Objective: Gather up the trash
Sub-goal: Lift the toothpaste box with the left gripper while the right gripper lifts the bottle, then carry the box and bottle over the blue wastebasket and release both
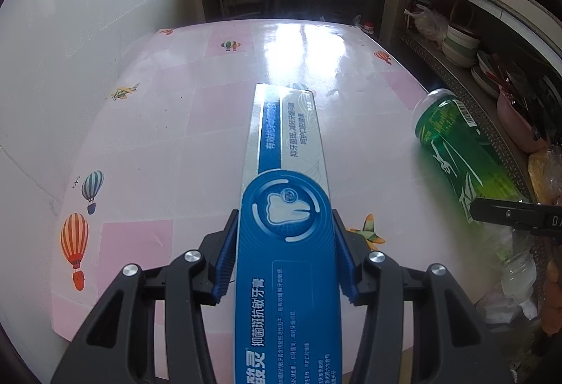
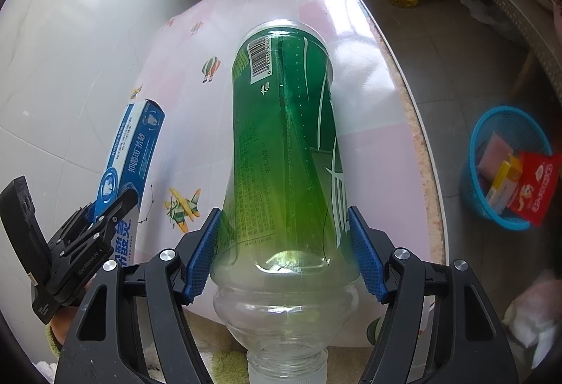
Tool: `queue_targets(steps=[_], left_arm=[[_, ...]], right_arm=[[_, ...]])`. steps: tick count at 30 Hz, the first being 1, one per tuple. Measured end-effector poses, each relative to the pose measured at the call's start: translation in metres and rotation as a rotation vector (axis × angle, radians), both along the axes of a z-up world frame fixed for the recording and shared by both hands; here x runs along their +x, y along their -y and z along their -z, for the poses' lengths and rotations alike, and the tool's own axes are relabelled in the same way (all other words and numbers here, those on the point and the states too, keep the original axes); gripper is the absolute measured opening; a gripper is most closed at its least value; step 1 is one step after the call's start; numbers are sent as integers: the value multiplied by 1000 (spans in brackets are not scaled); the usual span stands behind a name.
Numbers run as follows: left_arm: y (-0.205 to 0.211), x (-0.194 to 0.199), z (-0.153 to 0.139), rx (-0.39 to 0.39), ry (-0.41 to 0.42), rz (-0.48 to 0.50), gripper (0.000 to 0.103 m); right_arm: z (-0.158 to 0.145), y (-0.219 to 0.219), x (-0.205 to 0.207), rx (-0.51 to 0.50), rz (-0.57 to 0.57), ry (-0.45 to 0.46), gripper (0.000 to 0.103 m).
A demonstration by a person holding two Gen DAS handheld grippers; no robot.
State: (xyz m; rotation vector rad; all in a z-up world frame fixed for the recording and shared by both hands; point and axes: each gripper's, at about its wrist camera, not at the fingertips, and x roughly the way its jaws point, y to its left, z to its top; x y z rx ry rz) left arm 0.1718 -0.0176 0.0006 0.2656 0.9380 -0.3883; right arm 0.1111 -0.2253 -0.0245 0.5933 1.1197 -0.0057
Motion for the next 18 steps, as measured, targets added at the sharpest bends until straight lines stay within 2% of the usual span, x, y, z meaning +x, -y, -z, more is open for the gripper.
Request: queue_targets(steps=[11,18], left_arm=[[3,-4,-5,6,24,4,47],[8,-6,-16,-20,45,38,47]], right_arm=[[-4,1,1,-1,-2,7,66],[-14,7,-5,-1,20,39,66]])
